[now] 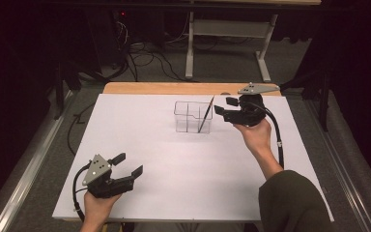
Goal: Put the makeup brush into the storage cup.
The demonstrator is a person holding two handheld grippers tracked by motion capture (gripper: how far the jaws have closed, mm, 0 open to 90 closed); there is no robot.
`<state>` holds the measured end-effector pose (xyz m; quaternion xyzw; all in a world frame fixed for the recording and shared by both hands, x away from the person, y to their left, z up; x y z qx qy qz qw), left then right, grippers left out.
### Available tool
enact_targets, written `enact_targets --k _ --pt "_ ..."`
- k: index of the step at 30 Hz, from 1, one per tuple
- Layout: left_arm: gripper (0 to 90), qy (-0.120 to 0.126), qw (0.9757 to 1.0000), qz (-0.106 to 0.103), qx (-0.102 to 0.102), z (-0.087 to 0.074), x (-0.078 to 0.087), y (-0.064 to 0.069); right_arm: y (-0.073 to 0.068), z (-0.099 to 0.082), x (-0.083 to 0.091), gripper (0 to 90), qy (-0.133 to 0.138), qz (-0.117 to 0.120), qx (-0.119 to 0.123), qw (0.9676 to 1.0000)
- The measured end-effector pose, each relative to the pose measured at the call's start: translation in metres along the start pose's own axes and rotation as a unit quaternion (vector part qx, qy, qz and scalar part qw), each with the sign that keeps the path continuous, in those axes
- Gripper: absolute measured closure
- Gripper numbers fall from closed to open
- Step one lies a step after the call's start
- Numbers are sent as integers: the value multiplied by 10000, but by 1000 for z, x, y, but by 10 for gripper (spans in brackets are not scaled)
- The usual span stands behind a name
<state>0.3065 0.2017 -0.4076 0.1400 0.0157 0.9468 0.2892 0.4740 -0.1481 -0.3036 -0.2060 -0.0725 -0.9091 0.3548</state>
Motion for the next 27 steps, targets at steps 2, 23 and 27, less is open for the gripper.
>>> enact_targets --k 2,23,27 --pt "242 18 10000 8 9 0 1 0 1 0 2 440 6 -8 -28 10000" --pt "241 10 10000 21 70 -1 1 -1 3 -2 26 441 178 22 -18 9998" --pt "241 14 10000 20 60 -1 2 -1 5 -4 31 440 197 26 -37 9998"
Point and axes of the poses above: each handheld gripper's, and its own axes: x roughly backward along the jaws, z roughly out of its top, y roughly to its right, the point moved 4 cm from there along -x, roughly forward along the jaws, and after that the axes turned 4 degrees about y, right-handed, at the moved point
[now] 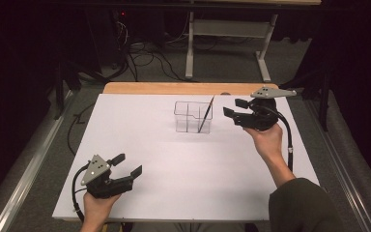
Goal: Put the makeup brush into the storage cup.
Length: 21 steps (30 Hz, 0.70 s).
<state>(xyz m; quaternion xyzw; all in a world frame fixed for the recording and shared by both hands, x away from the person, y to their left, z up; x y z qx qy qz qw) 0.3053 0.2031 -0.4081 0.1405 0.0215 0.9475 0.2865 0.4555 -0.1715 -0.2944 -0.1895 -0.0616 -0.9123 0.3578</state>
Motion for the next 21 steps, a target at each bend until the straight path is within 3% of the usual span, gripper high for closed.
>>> enact_targets --k 21 --pt "241 -32 10000 -1 -15 -1 -2 1 -2 -9 21 441 98 88 -9 9999"
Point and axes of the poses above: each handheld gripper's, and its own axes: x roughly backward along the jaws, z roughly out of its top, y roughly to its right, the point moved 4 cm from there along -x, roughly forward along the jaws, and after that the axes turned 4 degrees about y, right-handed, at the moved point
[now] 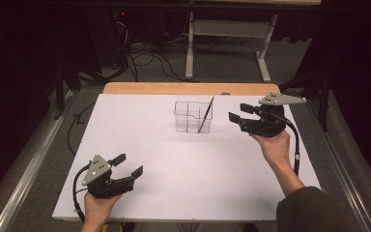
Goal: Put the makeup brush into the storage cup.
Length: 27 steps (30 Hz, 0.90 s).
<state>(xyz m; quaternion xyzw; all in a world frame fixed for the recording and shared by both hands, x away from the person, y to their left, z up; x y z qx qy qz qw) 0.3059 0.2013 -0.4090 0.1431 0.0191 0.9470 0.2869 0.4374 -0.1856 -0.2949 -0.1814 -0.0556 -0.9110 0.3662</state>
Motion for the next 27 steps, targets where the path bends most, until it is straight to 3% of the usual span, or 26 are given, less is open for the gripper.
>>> enact_targets --k 27 --pt "232 -37 10000 1 9 -1 -1 0 5 -13 27 441 136 -18 -56 9999"
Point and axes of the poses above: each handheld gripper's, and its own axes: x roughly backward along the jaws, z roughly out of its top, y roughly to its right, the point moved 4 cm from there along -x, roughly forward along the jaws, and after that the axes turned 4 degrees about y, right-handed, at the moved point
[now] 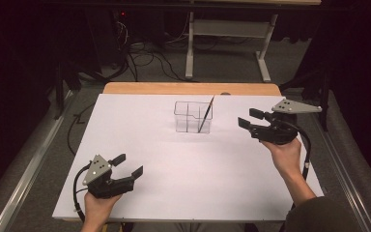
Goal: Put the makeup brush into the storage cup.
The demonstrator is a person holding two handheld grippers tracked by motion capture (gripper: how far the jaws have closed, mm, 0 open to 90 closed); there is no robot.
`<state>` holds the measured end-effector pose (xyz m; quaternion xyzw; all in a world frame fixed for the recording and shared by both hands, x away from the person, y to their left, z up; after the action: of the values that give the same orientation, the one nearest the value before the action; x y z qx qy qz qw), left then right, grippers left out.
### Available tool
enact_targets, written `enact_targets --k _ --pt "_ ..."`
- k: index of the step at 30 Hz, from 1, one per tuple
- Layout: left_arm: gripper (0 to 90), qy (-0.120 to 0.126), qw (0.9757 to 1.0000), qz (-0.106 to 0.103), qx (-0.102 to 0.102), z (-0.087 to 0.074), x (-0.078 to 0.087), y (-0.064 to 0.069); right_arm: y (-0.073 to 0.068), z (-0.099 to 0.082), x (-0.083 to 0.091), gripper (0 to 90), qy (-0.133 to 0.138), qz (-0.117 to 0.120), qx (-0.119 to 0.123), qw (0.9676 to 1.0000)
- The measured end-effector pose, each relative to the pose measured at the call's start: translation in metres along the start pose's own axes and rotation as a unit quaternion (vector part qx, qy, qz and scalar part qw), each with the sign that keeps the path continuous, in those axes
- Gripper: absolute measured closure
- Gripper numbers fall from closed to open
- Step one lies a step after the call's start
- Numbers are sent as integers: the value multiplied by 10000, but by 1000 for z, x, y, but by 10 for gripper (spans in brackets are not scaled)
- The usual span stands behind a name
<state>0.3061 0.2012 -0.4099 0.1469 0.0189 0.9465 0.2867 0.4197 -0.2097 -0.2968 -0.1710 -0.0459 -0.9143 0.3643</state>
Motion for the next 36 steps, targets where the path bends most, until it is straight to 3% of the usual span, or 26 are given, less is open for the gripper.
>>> enact_targets --k 26,36 --pt "231 -15 10000 -7 22 0 0 -1 7 -14 24 429 79 -59 -139 9999" --pt "230 -12 10000 -50 32 0 0 0 8 -23 32 421 27 -96 -88 9999"
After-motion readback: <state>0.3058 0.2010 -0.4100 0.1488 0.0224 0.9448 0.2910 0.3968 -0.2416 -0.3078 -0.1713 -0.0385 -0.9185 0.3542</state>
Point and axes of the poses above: each handheld gripper's, and its own axes: x roughly backward along the jaws, z roughly out of its top, y roughly to its right, the point moved 4 cm from there along -x, roughly forward along the jaws, and after that the axes turned 4 degrees about y, right-handed, at the moved point
